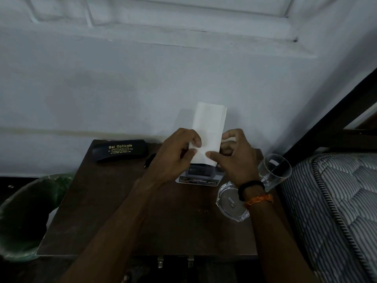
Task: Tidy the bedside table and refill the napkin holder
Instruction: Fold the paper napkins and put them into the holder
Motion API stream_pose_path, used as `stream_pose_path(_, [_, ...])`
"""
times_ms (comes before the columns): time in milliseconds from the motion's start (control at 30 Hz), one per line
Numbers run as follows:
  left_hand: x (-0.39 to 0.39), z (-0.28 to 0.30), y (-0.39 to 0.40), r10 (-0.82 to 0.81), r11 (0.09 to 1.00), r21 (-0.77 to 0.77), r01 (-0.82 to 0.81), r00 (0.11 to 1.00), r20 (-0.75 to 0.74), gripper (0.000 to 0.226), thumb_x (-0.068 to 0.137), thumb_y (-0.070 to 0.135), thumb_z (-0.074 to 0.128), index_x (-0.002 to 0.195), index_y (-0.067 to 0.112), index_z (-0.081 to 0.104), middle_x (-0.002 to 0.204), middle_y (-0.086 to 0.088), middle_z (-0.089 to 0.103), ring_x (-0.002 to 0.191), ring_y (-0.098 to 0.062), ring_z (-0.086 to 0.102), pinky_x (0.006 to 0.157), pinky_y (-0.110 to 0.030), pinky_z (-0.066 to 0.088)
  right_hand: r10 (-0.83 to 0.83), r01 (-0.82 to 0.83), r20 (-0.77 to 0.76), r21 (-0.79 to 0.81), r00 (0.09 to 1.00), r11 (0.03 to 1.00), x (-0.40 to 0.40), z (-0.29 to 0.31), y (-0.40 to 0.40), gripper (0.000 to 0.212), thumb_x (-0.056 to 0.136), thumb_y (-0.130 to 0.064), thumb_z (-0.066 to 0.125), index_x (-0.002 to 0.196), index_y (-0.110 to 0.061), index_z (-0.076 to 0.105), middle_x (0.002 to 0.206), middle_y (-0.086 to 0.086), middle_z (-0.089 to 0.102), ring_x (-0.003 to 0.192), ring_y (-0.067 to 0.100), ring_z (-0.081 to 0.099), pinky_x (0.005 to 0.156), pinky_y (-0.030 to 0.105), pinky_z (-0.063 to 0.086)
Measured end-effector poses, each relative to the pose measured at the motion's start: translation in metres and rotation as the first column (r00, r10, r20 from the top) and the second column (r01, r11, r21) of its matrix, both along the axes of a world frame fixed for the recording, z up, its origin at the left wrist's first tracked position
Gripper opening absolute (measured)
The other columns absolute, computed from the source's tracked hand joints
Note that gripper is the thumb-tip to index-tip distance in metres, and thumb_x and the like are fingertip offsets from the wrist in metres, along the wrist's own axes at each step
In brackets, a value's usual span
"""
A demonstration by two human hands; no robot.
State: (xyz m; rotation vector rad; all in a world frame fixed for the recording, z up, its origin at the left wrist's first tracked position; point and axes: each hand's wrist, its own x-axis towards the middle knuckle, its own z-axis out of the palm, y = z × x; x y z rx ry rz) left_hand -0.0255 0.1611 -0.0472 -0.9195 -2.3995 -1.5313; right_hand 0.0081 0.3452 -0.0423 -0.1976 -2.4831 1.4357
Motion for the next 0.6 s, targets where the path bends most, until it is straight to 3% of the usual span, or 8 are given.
stream_pose_path(133, [-0.0019, -0.0040, -0.0014, -0.016, 1.000, 0.011, 0.015, 0.997, 0.070, 0.037, 0.088, -0.003, 0.062, 0.120, 0.014, 0.063, 0.120, 0.001, 0.058, 0.095, -0.004, 0.058, 0.072, -0.010, 0.048, 0.069, -0.062, -0.049, 0.120, 0.996, 0.991, 0.0035, 0.0052, -0.0032, 0.071, 0.069, -0.017, 0.084, 0.121, -0.032, 0.038, 0.094, -0.005, 0.066, 0.064, 0.009, 0.066, 0.063, 0.033, 0.060])
stream_pose_path(200, [-0.0031, -0.0052, -0.0018, -0.037, 0.999, -0.001, 0.037, 0.997, 0.063, 0.044, 0.088, -0.002, 0.063, 0.128, 0.015, 0.060, 0.120, 0.001, 0.057, 0.100, -0.006, 0.058, 0.075, -0.013, 0.050, 0.163, -0.153, -0.063, 0.146, 0.985, 0.977, 0.0062, 0.0059, -0.0017, 0.083, 0.074, -0.015, 0.079, 0.138, -0.042, 0.034, 0.094, 0.000, 0.067, 0.068, 0.015, 0.067, 0.067, 0.032, 0.059])
stream_pose_path(267, [-0.0032, -0.0062, -0.0023, -0.047, 0.998, -0.034, 0.048, 0.998, 0.035, 0.051, 0.087, 0.000, 0.064, 0.134, 0.017, 0.056, 0.116, 0.002, 0.056, 0.100, -0.010, 0.058, 0.078, -0.022, 0.054, 0.208, -0.193, -0.070, 0.186, 0.976, 0.963, 0.0068, 0.0041, 0.0000, 0.077, 0.078, -0.015, 0.075, 0.141, -0.042, 0.040, 0.102, 0.007, 0.069, 0.076, 0.019, 0.066, 0.074, 0.036, 0.059])
stream_pose_path(400, [-0.0036, -0.0086, -0.0033, -0.017, 0.994, -0.106, 0.016, 1.000, -0.007, 0.059, 0.085, 0.008, 0.065, 0.141, 0.017, 0.049, 0.114, 0.000, 0.054, 0.098, -0.017, 0.058, 0.078, -0.037, 0.057, 0.156, -0.135, -0.094, 0.196, 0.983, 0.971, 0.0051, 0.0020, 0.0001, 0.058, 0.082, -0.015, 0.073, 0.134, -0.035, 0.054, 0.103, -0.002, 0.069, 0.085, 0.006, 0.066, 0.081, 0.028, 0.058])
stream_pose_path(600, [-0.0014, -0.0025, -0.0030, 0.022, 0.985, -0.167, -0.035, 0.996, -0.082, 0.059, 0.086, 0.011, 0.064, 0.142, 0.019, 0.049, 0.105, 0.002, 0.054, 0.087, -0.017, 0.056, 0.074, -0.036, 0.054, 0.123, -0.039, -0.236, 0.332, 0.964, 0.942, 0.0060, 0.0030, 0.0025, 0.020, 0.081, -0.012, 0.075, 0.100, -0.018, 0.073, 0.097, -0.002, 0.074, 0.083, 0.005, 0.067, 0.081, 0.017, 0.054])
